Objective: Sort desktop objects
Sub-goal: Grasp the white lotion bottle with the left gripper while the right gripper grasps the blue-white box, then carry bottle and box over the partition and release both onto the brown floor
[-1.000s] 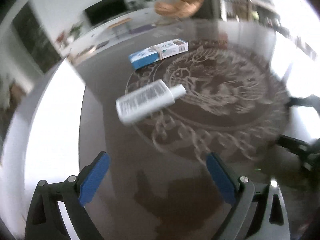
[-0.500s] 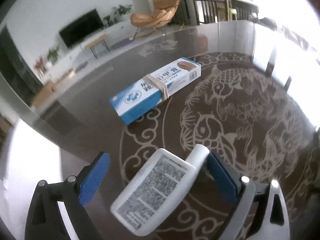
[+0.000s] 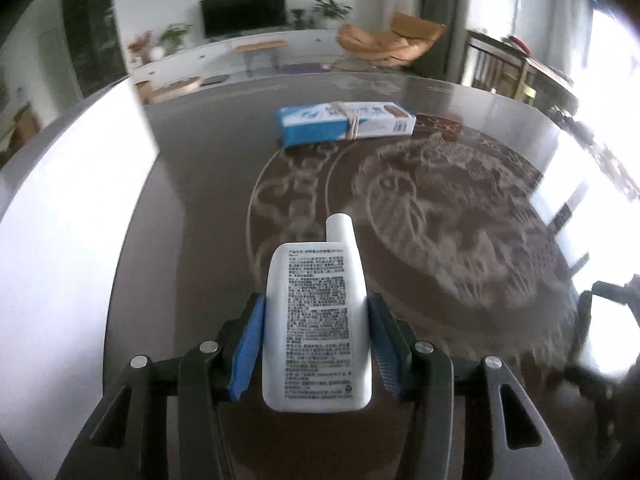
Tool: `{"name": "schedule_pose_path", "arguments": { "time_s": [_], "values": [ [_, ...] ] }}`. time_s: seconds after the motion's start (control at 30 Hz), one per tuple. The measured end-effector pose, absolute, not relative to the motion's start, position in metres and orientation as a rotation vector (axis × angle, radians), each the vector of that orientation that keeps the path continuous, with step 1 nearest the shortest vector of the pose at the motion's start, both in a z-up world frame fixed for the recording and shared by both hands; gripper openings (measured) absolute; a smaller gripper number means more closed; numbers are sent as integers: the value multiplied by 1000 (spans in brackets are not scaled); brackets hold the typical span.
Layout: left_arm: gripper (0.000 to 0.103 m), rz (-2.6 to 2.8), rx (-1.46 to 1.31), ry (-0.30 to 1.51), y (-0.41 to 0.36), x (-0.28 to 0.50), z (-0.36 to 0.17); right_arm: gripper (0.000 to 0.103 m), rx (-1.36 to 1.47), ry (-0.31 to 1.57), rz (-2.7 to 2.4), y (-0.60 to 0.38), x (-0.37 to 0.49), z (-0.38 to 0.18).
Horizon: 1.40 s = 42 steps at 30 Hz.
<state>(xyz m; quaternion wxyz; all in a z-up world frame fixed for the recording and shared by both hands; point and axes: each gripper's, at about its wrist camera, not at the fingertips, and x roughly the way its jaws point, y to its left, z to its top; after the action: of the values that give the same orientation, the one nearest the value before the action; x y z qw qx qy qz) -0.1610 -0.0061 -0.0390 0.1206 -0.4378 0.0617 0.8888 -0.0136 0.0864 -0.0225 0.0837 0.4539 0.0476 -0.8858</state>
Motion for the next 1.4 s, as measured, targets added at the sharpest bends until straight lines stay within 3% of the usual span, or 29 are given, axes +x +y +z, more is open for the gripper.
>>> {"name": "schedule_pose_path", "arguments": {
  "time_s": [0.13, 0.3, 0.4, 0.6, 0.67, 0.7, 0.73, 0.77, 0.8, 0.93, 1.07, 1.17, 1.4],
  "values": [
    [51, 2639, -1272, 151, -12, -128, -40, 103, 1276, 150, -2515, 79, -26, -19],
    [51, 2644, -1270, 140, -13, -122, -40, 103, 1039, 614, -2419, 33, -119, 14],
    [51, 2646, -1270, 142, -13, -121, -41, 103, 1062, 885, -2271, -5, -202, 16],
    [51, 2645, -1269, 142, -14, -121, -41, 103, 1250, 983, -2126, -45, -293, -4],
    [51, 2644, -1270, 141, -13, -121, -41, 102, 1315, 889, -2100, -47, -308, -8],
    [51, 2644, -1269, 141, -15, -120, -40, 88, 1371, 788, -2078, -42, -316, -9],
    [51, 2643, -1269, 139, -15, -119, -40, 82, 1435, 665, -2058, -35, -321, -9],
    [51, 2643, -1269, 138, -16, -119, -40, 61, 1457, 584, -2070, -29, -321, -8],
    [51, 2643, -1269, 138, -15, -119, -40, 46, 1462, 548, -2072, -26, -317, -6],
    [51, 2671, -1240, 102, -22, -115, -36, 45, 1487, 502, -2103, -14, -259, -5],
    [51, 2673, -1237, -28, -33, -99, -35, 45, 1472, 295, -2125, 10, -172, 1],
    [51, 2673, -1226, -17, -32, -83, -32, 45, 1477, 86, -2149, 39, -121, 6],
    [51, 2702, -1163, -176, -48, -50, -5, 45, 1436, -81, -2226, 78, -67, 31]
  ]
}}
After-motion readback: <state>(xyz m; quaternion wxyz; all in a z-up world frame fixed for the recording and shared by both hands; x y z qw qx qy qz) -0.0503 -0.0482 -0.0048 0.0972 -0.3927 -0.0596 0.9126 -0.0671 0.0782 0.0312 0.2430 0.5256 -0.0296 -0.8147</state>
